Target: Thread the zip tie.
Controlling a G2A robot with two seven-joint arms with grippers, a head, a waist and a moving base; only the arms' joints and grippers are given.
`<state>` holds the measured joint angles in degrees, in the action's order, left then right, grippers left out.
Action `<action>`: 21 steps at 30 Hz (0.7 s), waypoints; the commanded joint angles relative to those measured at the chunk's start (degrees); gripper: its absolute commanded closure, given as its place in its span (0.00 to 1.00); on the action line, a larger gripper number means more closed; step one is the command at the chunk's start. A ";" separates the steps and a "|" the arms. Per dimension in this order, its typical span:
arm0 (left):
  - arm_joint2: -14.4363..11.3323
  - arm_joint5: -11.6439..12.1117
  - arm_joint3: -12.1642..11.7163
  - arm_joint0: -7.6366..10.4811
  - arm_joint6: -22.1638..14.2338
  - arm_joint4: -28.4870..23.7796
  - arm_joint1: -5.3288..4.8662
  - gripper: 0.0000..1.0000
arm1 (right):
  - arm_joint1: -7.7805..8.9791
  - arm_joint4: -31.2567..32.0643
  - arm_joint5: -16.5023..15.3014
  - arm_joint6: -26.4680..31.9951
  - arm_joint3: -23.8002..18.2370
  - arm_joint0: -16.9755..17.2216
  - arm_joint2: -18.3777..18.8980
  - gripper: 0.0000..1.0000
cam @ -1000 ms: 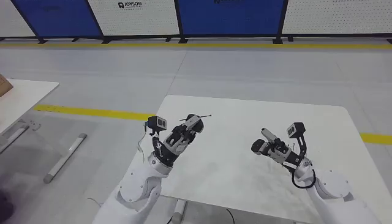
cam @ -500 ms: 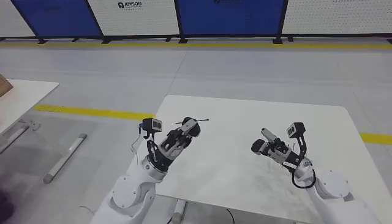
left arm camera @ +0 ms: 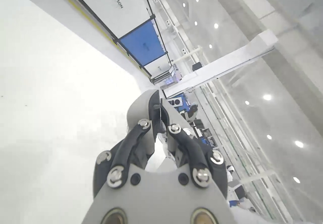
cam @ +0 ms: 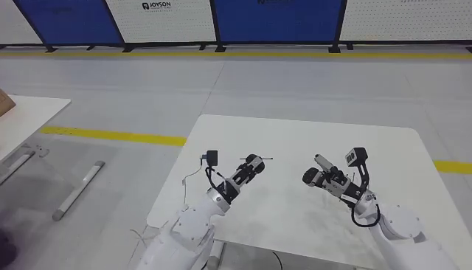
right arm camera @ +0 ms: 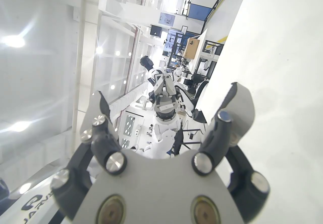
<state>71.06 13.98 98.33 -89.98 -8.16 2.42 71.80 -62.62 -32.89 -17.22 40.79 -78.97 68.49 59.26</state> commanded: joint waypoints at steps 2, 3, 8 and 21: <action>-1.21 -0.33 -2.12 1.24 1.36 -0.45 0.27 1.00 | 0.00 0.00 0.00 0.00 0.00 0.00 0.00 0.00; -1.53 -0.27 -2.66 1.58 1.65 -0.36 0.33 1.00 | 0.00 0.00 0.00 0.00 0.00 0.00 0.00 0.00; -1.57 0.61 -1.55 1.72 2.21 -1.25 0.37 1.00 | 0.00 0.00 0.00 0.00 0.00 0.00 0.00 0.00; 4.43 4.19 15.70 -4.78 4.78 -8.03 -0.29 1.00 | 0.00 0.00 0.00 0.00 0.00 0.00 0.00 0.00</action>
<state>74.95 17.73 112.67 -94.11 -3.56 -4.76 71.55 -62.62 -32.89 -17.22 40.79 -78.97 68.49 59.26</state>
